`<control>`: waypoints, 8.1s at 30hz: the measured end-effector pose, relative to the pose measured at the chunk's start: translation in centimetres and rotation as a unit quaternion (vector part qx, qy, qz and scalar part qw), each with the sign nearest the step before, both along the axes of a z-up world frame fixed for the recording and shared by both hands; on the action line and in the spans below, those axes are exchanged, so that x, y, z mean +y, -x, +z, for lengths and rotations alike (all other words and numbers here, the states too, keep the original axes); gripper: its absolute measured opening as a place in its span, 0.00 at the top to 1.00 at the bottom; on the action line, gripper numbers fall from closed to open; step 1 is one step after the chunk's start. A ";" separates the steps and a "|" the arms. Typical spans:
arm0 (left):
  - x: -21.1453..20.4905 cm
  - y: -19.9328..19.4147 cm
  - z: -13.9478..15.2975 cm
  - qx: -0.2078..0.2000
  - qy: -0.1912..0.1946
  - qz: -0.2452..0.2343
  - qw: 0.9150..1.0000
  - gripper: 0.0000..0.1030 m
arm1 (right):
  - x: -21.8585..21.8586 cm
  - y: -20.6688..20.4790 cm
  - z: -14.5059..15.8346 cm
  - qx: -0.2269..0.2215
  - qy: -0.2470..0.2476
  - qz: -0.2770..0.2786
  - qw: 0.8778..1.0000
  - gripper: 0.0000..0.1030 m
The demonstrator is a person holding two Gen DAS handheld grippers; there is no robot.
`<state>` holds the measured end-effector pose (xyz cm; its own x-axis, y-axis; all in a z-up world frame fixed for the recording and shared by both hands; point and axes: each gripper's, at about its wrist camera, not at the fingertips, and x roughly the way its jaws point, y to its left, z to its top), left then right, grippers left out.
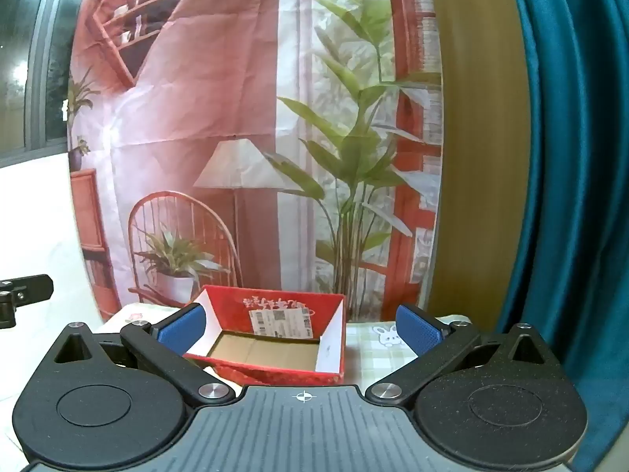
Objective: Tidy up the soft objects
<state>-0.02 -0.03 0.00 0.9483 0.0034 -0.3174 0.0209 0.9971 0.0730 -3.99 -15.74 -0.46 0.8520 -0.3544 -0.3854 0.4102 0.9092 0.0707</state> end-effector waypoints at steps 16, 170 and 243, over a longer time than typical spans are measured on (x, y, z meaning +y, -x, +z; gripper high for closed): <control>0.0 0.6 0.0 -0.024 0.000 0.010 1.000 0.00 | 0.3 0.2 0.1 0.005 -0.005 0.001 1.000 0.00; -1.8 -13.8 -18.7 0.162 0.123 -0.128 0.971 0.75 | -8.7 -5.0 -23.5 0.013 -0.247 0.072 0.966 0.48; 7.8 -14.8 -21.7 0.207 0.197 -0.063 0.956 0.34 | 1.6 -11.6 -19.3 0.076 -0.135 0.193 0.969 0.43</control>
<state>14.76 7.78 -21.67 0.7262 -0.2992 -0.6190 0.0881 0.9334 -0.3478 7.58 -14.12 -19.78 0.8274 0.1102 -0.5507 0.0685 0.9534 0.2937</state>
